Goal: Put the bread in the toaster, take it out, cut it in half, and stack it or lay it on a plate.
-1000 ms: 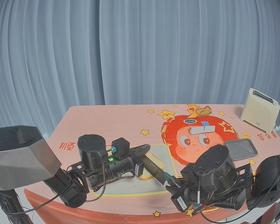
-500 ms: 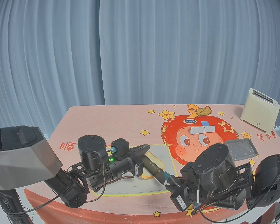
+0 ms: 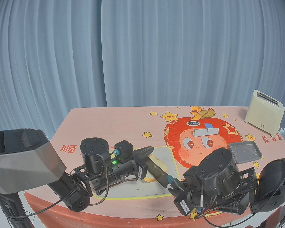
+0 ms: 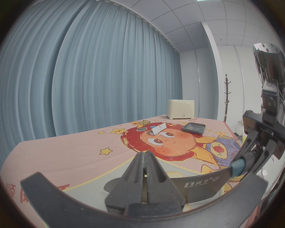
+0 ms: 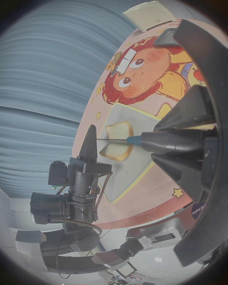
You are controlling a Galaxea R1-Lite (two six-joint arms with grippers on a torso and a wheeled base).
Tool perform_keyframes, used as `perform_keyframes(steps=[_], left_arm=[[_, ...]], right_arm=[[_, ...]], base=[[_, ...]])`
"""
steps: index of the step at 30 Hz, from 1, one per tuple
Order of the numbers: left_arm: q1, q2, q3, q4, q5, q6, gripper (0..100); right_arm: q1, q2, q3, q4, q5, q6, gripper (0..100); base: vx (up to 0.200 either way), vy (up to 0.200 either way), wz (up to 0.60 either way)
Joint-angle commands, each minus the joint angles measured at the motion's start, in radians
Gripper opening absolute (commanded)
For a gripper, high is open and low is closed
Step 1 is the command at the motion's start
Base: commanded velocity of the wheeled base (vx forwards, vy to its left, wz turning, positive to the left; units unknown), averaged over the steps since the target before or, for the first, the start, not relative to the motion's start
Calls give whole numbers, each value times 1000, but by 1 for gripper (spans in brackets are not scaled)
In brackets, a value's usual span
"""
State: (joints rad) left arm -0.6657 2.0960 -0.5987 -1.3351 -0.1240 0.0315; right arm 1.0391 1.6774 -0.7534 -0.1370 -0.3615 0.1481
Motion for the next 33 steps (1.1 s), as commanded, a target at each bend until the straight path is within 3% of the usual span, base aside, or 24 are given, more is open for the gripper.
perform_keyframes(steps=[1, 15, 27, 33], left_arm=[[-2, 4, -4, -19, 1, 1, 0], [3, 13, 8, -12, 4, -1, 0], [-3, -10, -10, -26, 6, 1, 0], [-5, -28, -16, -24, 38, 2, 0]], right_arm=[[1, 7, 5, 7, 3, -1, 0], [-1, -7, -32, -1, -1, 1, 0], [2, 8, 11, 4, 1, 1, 0], [1, -1, 3, -7, -1, 5, 0]], base=[[0, 0, 0], [0, 0, 0], [0, 0, 0], [0, 0, 0]])
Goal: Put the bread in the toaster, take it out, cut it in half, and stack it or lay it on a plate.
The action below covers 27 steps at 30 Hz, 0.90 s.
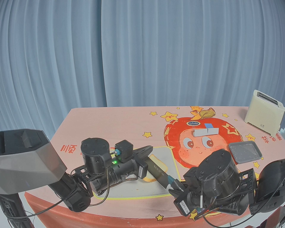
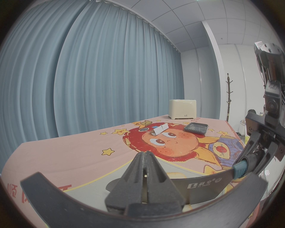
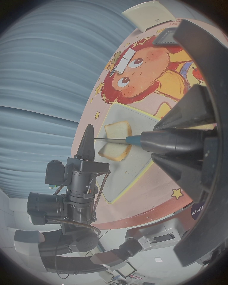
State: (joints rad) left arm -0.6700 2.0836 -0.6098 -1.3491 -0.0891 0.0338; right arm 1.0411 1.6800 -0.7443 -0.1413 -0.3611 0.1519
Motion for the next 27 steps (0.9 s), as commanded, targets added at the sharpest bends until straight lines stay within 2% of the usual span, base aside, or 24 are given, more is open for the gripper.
perform_keyframes(steps=[1, 10, 22, 27], left_arm=[[1, -16, -7, -10, 3, 0, 0], [7, -4, -4, -1, 3, -2, 0], [1, 6, -7, -11, 3, 0, 0], [0, -31, -5, -25, 3, 20, 0]], right_arm=[[-3, -6, -10, -6, -1, 1, 0], [-6, -16, -33, 2, -1, 1, 0], [-1, 1, -4, 5, 1, 3, 0], [-1, -2, 11, -6, 1, 14, 0]], base=[[0, 0, 0], [0, 0, 0], [0, 0, 0], [0, 0, 0]])
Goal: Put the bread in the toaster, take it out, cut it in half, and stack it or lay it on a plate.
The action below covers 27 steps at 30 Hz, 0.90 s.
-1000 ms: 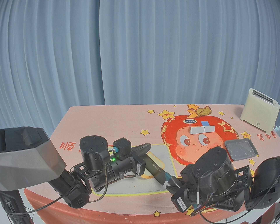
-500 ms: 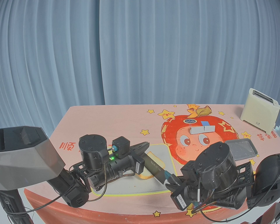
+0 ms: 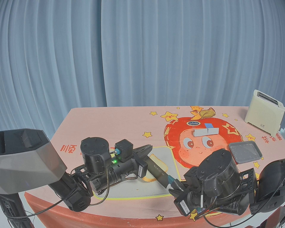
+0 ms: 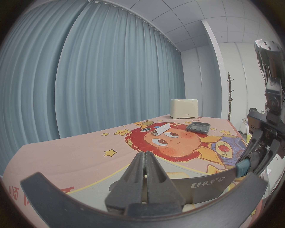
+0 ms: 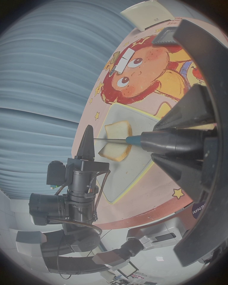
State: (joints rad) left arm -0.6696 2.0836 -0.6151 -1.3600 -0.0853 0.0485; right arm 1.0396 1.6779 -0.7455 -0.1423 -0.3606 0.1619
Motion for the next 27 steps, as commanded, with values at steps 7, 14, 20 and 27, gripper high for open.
perform_keyframes(steps=[7, 14, 20, 27], left_arm=[[-1, -57, 0, -13, -1, 5, 0], [2, -45, 9, -5, -1, 5, 0], [4, 7, 9, -7, -1, 5, 0], [4, 46, 8, -10, 1, 5, 0]], right_arm=[[-3, -27, 6, -6, 0, 5, 0], [-4, -35, -8, -8, 0, 4, 0], [-4, -24, -14, -3, 0, 2, 0], [-4, -20, -14, 0, 0, 2, 0]], base=[[0, 0, 0], [0, 0, 0], [0, 0, 0], [0, 0, 0]])
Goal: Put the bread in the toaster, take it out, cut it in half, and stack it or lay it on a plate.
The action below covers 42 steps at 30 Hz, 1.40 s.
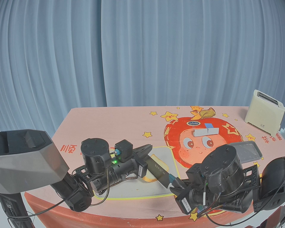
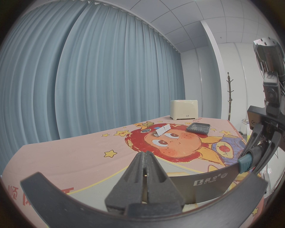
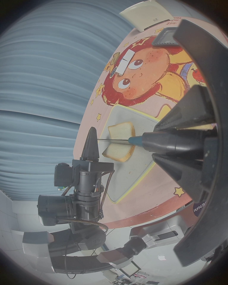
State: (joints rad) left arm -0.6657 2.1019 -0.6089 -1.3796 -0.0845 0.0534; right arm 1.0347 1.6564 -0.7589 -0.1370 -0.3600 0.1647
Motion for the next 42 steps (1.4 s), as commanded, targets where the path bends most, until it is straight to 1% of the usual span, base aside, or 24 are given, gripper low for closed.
perform_keyframes(steps=[1, 10, 15, 22, 33, 42], left_arm=[[0, 27, 1, 10, 0, 0, 0], [-3, 15, 1, 7, 0, 0, 0], [-5, -11, 0, 5, 0, 2, 0], [2, -42, 6, 16, 0, 0, 0], [-3, -5, 8, 8, 0, 0, 0], [-5, -60, 6, 11, 0, 0, 0]], right_arm=[[1, 2, 0, -6, 0, -1, 0], [5, 22, 26, -12, 1, 3, 0], [8, 22, 23, -13, 0, 3, 0], [4, 6, -7, -12, 0, -1, 0], [10, 39, 10, -12, 0, 3, 0], [8, 23, 1, -13, 0, 3, 0]], base=[[0, 0, 0], [0, 0, 0], [0, 0, 0], [0, 0, 0], [0, 0, 0], [0, 0, 0]])
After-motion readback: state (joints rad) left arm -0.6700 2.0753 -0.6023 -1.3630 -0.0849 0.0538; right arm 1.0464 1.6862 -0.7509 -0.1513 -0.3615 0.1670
